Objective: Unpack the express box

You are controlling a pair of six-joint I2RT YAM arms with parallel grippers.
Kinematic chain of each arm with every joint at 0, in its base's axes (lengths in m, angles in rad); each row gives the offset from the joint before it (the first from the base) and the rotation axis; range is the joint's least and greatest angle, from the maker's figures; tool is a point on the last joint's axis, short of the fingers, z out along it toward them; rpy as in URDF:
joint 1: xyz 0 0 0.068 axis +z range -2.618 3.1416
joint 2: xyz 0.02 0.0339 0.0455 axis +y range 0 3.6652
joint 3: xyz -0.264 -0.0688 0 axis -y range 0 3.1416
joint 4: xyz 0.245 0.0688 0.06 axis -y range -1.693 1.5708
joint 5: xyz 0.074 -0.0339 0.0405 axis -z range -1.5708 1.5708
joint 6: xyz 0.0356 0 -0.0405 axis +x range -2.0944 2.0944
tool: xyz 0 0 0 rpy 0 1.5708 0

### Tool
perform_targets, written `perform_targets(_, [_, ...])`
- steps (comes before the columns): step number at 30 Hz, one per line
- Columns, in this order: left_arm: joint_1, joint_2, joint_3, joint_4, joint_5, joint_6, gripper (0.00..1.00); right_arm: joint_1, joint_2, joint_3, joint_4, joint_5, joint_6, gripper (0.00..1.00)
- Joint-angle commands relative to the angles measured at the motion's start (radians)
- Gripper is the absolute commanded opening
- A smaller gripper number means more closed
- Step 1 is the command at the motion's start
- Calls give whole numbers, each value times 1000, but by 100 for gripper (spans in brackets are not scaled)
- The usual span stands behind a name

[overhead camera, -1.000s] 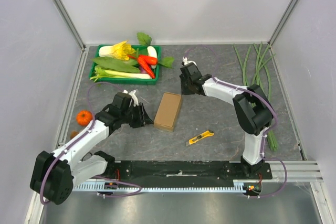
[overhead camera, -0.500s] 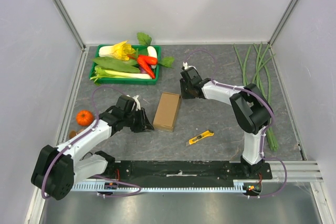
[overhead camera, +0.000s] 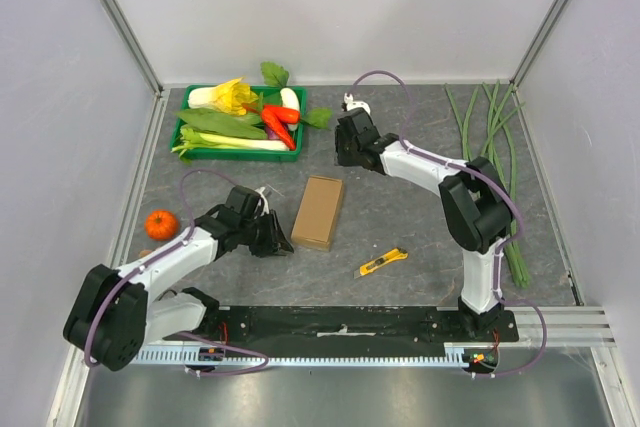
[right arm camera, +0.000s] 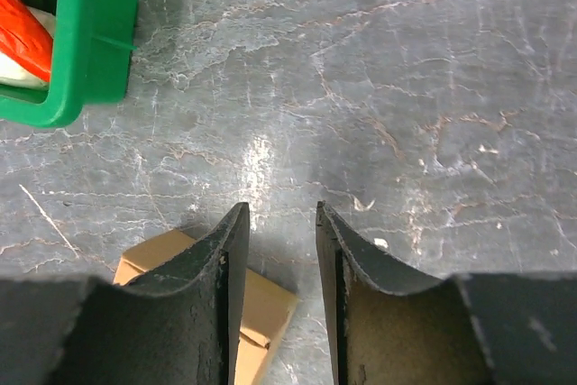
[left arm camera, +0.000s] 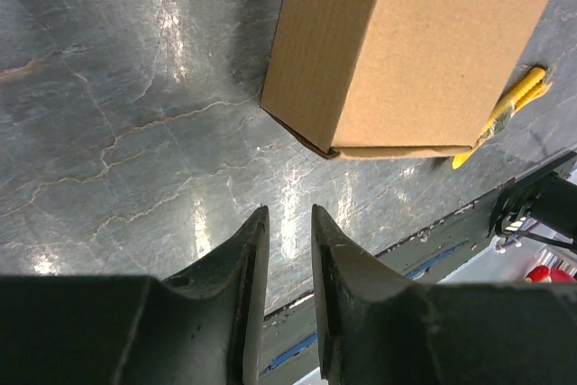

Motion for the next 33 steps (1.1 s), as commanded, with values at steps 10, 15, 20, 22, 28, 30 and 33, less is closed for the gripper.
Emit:
perform_targets(10, [-10, 116, 13, 173, -22, -58, 32, 11, -8, -84, -9, -97, -86, 42])
perform_targets(15, [-9, 188, 74, 192, -34, -52, 33, 16, -82, -173, -12, -92, -97, 42])
perform_targets(20, [-9, 254, 157, 164, -83, -31, 33, 23, -191, -287, -19, -89, -75, 42])
perform_targets(22, [-9, 283, 195, 161, -100, -19, 33, 29, -249, -348, -24, -87, -56, 42])
perform_targets(28, [-7, 381, 329, 149, -126, 24, 34, 60, -415, -510, -36, -78, 0, 42])
perform_targets(30, [-7, 432, 382, 150, -133, 37, 34, 83, -447, -540, -38, -80, 7, 43])
perform_targets(33, [-6, 495, 447, 171, -140, 63, 36, 117, -489, -574, -39, -75, 9, 44])
